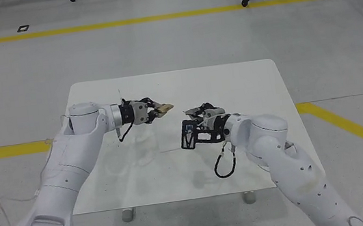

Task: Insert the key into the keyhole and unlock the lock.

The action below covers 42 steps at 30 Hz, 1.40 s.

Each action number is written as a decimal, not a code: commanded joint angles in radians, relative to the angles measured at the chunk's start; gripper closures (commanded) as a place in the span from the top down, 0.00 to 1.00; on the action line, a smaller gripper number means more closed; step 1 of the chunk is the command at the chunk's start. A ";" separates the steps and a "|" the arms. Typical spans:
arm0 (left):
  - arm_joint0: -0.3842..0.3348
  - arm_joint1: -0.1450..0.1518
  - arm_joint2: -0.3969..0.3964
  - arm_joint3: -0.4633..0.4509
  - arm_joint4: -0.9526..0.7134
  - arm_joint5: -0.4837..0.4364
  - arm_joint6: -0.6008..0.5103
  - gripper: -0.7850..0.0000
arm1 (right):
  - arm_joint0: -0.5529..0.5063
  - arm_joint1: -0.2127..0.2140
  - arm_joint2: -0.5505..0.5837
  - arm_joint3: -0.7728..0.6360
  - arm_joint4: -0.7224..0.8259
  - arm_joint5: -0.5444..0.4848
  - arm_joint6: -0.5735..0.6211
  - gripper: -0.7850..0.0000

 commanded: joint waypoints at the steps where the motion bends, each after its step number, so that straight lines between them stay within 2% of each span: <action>1: 0.002 0.004 -0.008 -0.001 -0.001 -0.018 -0.032 0.00 | 0.002 0.000 -0.003 0.000 0.000 0.000 0.004 0.00; 8: 0.012 0.013 0.015 -0.041 0.061 -0.124 -0.138 0.00 | -0.004 0.002 0.020 0.046 0.052 -0.006 -0.028 0.00; 15: 0.016 0.015 0.025 -0.044 0.076 -0.212 -0.203 0.00 | 0.042 0.014 0.068 0.153 0.232 -0.172 -0.204 0.00; 21: 0.002 0.017 0.045 -0.046 0.130 -0.247 -0.238 0.00 | 0.103 0.017 0.059 0.245 0.299 -0.229 -0.264 0.00; 31: -0.011 0.023 0.055 -0.056 0.183 -0.296 -0.261 0.00 | 0.158 0.023 0.042 0.305 0.343 -0.246 -0.254 0.00; 42: -0.022 0.019 0.077 -0.053 0.215 -0.277 -0.228 0.00 | 0.175 0.030 0.013 0.305 0.353 -0.242 -0.223 0.00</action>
